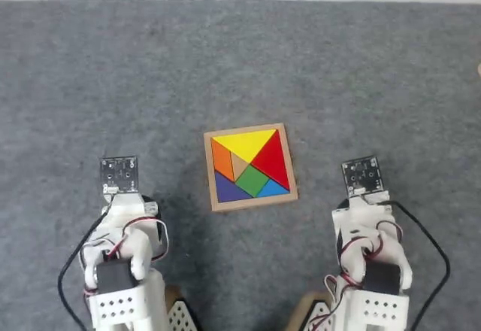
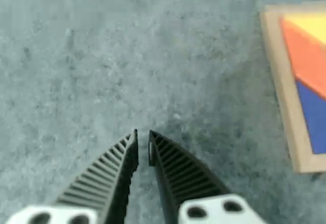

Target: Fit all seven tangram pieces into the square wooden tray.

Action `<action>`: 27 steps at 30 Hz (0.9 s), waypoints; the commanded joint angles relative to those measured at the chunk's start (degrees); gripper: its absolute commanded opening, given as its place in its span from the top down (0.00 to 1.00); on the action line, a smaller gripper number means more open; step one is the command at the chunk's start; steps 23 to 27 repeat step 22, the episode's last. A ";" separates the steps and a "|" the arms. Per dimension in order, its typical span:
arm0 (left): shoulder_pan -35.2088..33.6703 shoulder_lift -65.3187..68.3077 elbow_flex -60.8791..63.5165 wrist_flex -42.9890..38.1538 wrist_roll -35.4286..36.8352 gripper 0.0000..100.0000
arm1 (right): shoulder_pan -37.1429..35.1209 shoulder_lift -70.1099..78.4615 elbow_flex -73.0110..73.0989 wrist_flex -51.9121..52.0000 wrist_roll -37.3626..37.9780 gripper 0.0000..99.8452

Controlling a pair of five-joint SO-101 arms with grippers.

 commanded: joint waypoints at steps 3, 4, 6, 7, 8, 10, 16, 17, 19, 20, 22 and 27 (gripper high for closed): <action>0.26 -1.05 -0.31 2.20 -0.26 0.96 | 0.40 -0.57 0.97 2.33 0.70 0.99; 0.35 -1.05 -0.31 2.20 -0.26 0.96 | 0.40 -0.57 0.97 2.51 0.70 0.99; 0.35 -1.05 -0.31 2.20 -0.26 0.96 | 0.40 -0.57 0.97 2.68 0.70 0.99; 0.35 -1.05 -0.31 2.20 -0.26 0.96 | 0.40 -0.57 0.97 2.68 0.70 0.99; 0.35 -1.05 -0.31 2.20 -0.26 0.96 | 0.48 -0.57 0.97 2.68 0.70 0.99; 0.35 -1.05 -0.31 2.20 -0.26 0.96 | 0.57 -0.57 0.97 2.68 0.70 0.99; 0.35 -1.05 -0.31 2.20 -0.26 0.96 | 0.66 -0.57 0.97 2.68 0.70 0.99; 0.35 -1.05 -0.31 2.20 -0.26 0.96 | 0.66 -0.57 0.97 2.68 0.70 0.99; 0.35 -1.05 -0.31 2.20 -0.26 0.96 | 0.66 -0.57 0.97 2.68 0.70 0.99; 0.35 -1.05 -0.31 2.20 -0.26 0.96 | 0.66 -0.57 0.97 2.68 0.70 0.99; 0.35 -1.05 -0.31 2.20 -0.26 0.96 | 0.66 -0.57 0.97 2.68 0.70 0.99; 0.35 -1.05 -0.31 2.20 -0.26 0.96 | 0.66 -0.57 0.97 2.68 0.70 0.99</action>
